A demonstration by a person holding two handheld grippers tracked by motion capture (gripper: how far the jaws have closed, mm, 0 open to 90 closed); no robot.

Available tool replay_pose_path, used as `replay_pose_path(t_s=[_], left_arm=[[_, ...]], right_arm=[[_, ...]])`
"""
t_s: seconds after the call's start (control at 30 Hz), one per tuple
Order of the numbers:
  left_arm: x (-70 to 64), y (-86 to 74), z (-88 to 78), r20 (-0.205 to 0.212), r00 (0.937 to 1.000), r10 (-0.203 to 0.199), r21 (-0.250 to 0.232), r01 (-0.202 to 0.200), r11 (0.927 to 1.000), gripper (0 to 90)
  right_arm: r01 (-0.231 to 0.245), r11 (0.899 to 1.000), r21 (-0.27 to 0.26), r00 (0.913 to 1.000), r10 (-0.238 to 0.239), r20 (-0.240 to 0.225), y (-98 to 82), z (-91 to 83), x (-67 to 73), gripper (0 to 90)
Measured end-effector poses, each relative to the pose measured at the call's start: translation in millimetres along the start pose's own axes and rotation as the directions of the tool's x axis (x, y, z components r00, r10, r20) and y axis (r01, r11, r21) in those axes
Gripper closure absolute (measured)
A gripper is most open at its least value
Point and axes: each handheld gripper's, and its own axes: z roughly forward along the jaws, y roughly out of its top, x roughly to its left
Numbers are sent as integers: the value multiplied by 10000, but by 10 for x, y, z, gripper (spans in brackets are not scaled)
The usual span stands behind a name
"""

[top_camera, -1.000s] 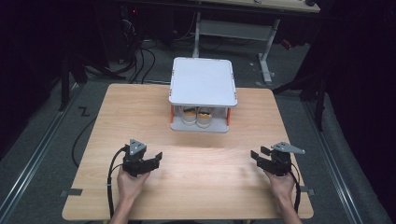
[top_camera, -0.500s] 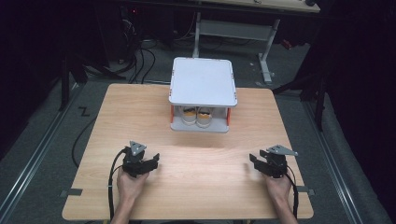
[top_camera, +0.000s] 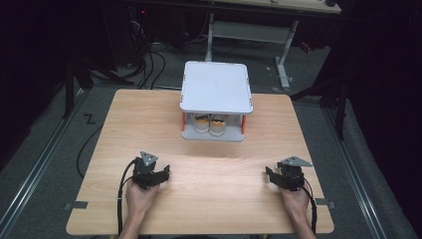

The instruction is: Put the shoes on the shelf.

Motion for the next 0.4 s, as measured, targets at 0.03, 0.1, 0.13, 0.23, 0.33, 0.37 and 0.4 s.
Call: replay_pose_path(t_s=[0.03, 0.1, 0.13, 0.23, 0.33, 0.37, 0.4], left_arm=[[-3, -4, 1, -32, 10000, 28, -25, -28, 10000, 295], [-2, -3, 2, -48, 10000, 35, -20, -35, 10000, 291], [-1, -2, 2, -48, 10000, 41, -13, -41, 10000, 290], [3, -1, 3, -29, 10000, 21, 0, -21, 10000, 285], [1, -1, 4, -40, 10000, 25, 0, -25, 10000, 282], [1, -1, 4, -40, 10000, 36, 7, -36, 10000, 282], [0, -1, 5, -27, 10000, 35, -1, -35, 10000, 280]], right_arm=[[48, 10000, 75, 10000, -48, 0, -6, 16, 6, 438], [64, 10000, 56, 10000, -64, -65, -4, 23, -1, 416], [30, 10000, 70, 10000, -30, -95, -3, 27, -10, 409], [25, 9999, 124, 9998, -22, -181, 1, 32, -30, 372], [17, 9999, 139, 9998, -14, -180, -2, 30, -27, 361], [12, 9999, 141, 9999, -10, -172, -2, 31, -27, 358], [-13, 9999, 149, 9999, 15, -160, -2, 30, -27, 355]])
